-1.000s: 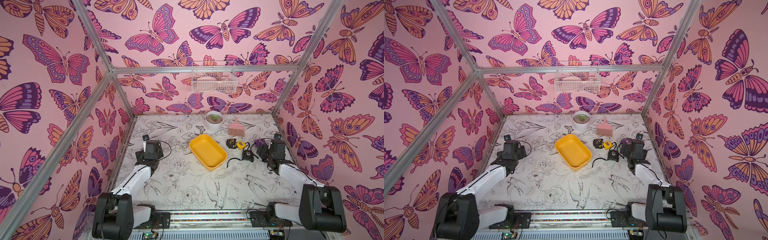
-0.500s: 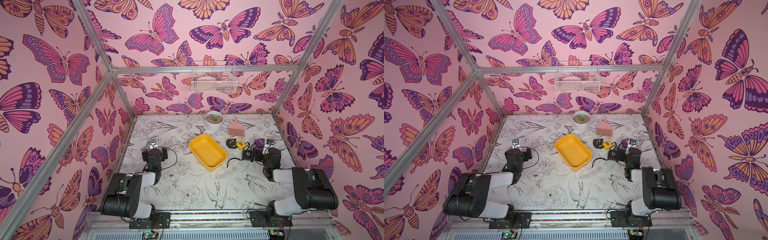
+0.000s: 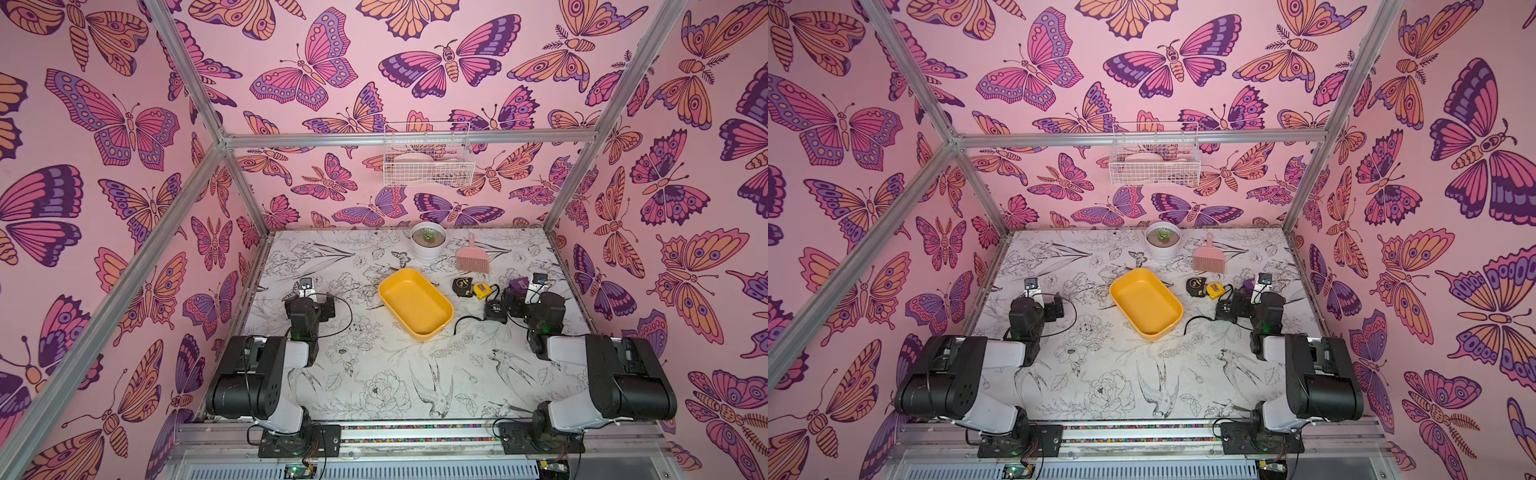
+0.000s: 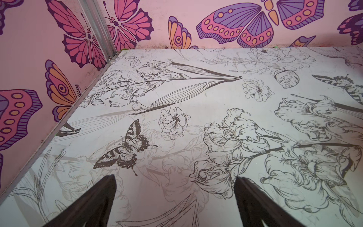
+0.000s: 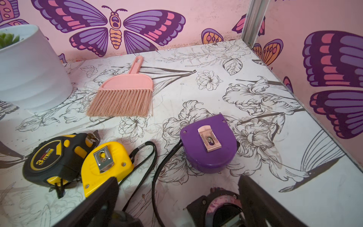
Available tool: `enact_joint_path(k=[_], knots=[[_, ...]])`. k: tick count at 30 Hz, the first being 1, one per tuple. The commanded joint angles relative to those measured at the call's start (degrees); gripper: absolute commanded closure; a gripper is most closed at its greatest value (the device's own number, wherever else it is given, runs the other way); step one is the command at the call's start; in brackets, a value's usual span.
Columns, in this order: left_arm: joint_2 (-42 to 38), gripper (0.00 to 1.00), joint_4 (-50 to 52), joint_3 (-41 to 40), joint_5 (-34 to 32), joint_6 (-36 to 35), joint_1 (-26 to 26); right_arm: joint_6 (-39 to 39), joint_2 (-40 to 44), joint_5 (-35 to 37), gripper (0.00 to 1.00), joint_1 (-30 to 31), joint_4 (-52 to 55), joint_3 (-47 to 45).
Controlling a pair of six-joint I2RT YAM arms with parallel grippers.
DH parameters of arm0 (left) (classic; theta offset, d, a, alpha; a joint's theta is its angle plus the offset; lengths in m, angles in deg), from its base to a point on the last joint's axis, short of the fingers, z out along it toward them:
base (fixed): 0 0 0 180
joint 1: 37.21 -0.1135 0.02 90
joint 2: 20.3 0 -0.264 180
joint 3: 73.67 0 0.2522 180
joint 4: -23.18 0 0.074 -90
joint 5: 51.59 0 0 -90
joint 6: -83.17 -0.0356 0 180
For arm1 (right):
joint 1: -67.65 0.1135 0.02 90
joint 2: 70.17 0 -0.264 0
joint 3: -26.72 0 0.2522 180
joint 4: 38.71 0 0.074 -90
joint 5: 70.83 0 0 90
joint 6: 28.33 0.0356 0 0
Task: Take the tape measure out of the storage box
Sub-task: Reset both arms
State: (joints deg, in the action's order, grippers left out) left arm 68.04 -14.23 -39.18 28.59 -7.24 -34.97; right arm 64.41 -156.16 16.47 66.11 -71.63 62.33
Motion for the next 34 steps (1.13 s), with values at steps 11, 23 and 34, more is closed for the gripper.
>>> enact_joint_path(k=[11, 23, 34], knots=[[0.34, 0.01, -0.63, 0.45, 1.39, 0.4, -0.31, -0.2, -0.44, -0.82, 0.01, -0.43, -0.34, 1.01], [0.35, 0.0, -0.6, 0.45, 1.48, 0.4, -0.31, -0.27, -0.44, -0.81, 0.01, -0.47, -0.39, 1.0], [0.2, 0.0, 0.29, 0.89, 2.79, 0.59, -0.84, -0.26, -0.49, -0.82, 0.01, -0.41, -0.43, 1.01]])
